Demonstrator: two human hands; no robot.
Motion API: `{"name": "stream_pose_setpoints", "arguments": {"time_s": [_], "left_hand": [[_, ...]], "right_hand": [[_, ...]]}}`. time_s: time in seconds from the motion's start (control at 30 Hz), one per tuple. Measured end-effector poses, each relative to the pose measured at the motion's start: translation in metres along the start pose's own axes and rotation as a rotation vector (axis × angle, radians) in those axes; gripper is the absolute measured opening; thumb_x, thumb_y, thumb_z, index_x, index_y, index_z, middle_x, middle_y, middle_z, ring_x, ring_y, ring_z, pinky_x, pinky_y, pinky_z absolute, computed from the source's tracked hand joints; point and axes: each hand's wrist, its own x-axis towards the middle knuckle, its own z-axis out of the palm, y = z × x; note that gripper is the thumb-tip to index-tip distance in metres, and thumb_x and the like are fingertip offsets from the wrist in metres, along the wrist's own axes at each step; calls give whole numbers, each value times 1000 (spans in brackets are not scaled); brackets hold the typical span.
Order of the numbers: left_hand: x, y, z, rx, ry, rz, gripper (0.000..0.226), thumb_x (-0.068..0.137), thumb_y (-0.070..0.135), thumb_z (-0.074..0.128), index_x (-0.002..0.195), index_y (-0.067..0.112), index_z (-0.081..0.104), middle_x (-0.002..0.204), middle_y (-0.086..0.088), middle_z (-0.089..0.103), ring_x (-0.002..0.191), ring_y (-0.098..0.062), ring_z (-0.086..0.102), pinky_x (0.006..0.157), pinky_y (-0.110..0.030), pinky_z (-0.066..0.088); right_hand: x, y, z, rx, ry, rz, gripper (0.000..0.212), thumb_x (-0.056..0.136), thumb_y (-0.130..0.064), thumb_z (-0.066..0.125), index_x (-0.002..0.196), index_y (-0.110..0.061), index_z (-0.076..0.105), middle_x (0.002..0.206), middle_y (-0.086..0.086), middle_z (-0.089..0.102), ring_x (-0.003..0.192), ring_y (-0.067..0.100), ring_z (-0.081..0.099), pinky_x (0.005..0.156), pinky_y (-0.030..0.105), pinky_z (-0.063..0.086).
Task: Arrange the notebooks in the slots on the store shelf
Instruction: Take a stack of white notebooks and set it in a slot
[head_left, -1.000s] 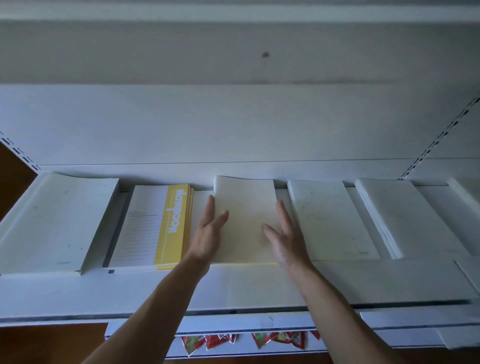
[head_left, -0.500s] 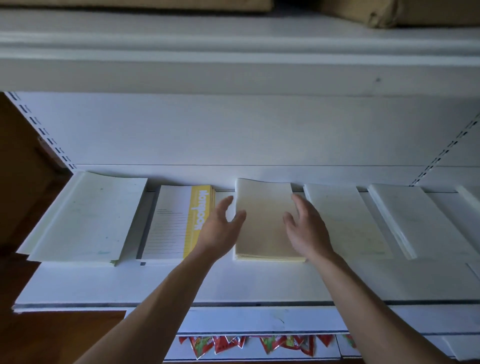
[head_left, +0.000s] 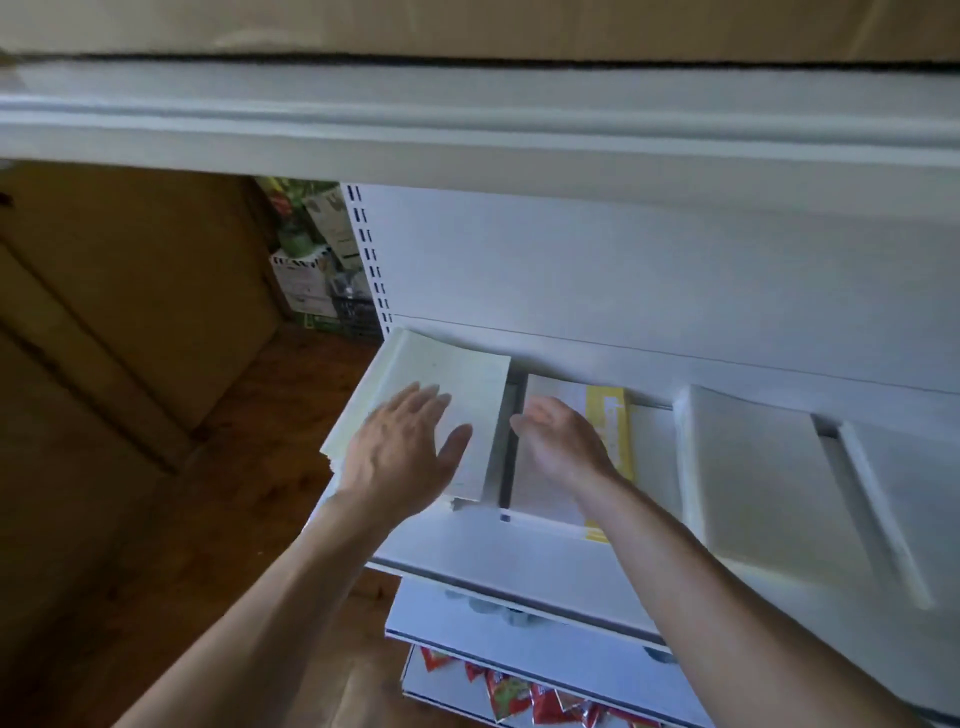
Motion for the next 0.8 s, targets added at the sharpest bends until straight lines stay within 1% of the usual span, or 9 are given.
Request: {"name": "stream_pose_setpoints", "arguments": {"time_s": [0.07, 0.13, 0.17, 0.23, 0.3, 0.33, 0.43, 0.57, 0.8], "left_hand": [[1, -31, 3, 39, -64, -25, 68, 96, 61, 22, 152, 22, 24, 161, 3, 16, 149, -14, 9, 119, -33, 4], [1, -51, 11, 88, -141, -18, 80, 91, 65, 5, 153, 18, 18, 163, -4, 7, 150, -18, 2, 122, -38, 0], [0, -57, 16, 107, -159, 1, 87, 86, 67, -3, 154, 15, 14, 163, -6, 3, 150, -20, -1, 122, -40, 0], [-3, -58, 27, 77, -151, 17, 88, 87, 67, -1, 154, 10, 2, 163, -9, -6, 150, -22, -7, 121, -37, -6], [-7, -53, 35, 17, -151, 57, 86, 92, 67, 7, 154, 9, -7, 161, -9, -15, 148, -21, -16, 119, -34, -10], [-9, -49, 36, -8, -155, 89, 86, 92, 67, 9, 154, 10, -8, 160, -8, -17, 147, -19, -17, 119, -32, -11], [-3, -56, 32, -92, -171, 146, 82, 92, 66, 12, 155, 15, -1, 162, -1, -10, 148, -12, -12, 118, -27, -12], [7, -78, 26, -30, -150, 121, 78, 95, 62, 12, 155, 13, 2, 163, -1, -2, 148, -11, -11, 119, -29, -11], [1, -71, 35, -47, -160, 146, 76, 97, 59, 8, 155, 11, -4, 163, -2, -4, 147, -10, -15, 115, -30, -18]], "right_hand": [[2, -13, 21, 180, -20, 71, 23, 87, -26, 55, 86, -4, 59, 81, 14, 62, 78, 30, 59, 75, 40, 45], [4, -19, 35, 295, -15, 155, 30, 86, -25, 58, 62, -16, 42, 58, 2, 43, 57, 21, 41, 60, 32, 32], [5, -21, 40, 380, -21, 187, 30, 84, -27, 60, 62, -20, 41, 61, 1, 44, 58, 19, 41, 60, 30, 32], [9, -22, 46, 609, -57, 276, 15, 80, -29, 65, 81, -16, 57, 80, 10, 60, 72, 22, 58, 69, 34, 47], [14, -16, 49, 711, -54, 336, 35, 73, -30, 70, 100, -10, 62, 101, 16, 68, 88, 32, 67, 82, 49, 54], [13, -14, 46, 709, -13, 337, 33, 73, -29, 71, 98, -10, 63, 106, 18, 68, 93, 35, 67, 85, 53, 52], [14, -11, 42, 741, 60, 339, 6, 84, -10, 63, 88, -12, 66, 97, 21, 69, 84, 36, 67, 78, 48, 52], [15, -5, 45, 774, 66, 347, 19, 85, 0, 58, 101, -4, 66, 91, 18, 68, 79, 31, 62, 73, 43, 51], [18, -4, 46, 747, 162, 285, 11, 83, -1, 62, 85, -10, 67, 86, 14, 65, 77, 24, 57, 71, 38, 45]]}}
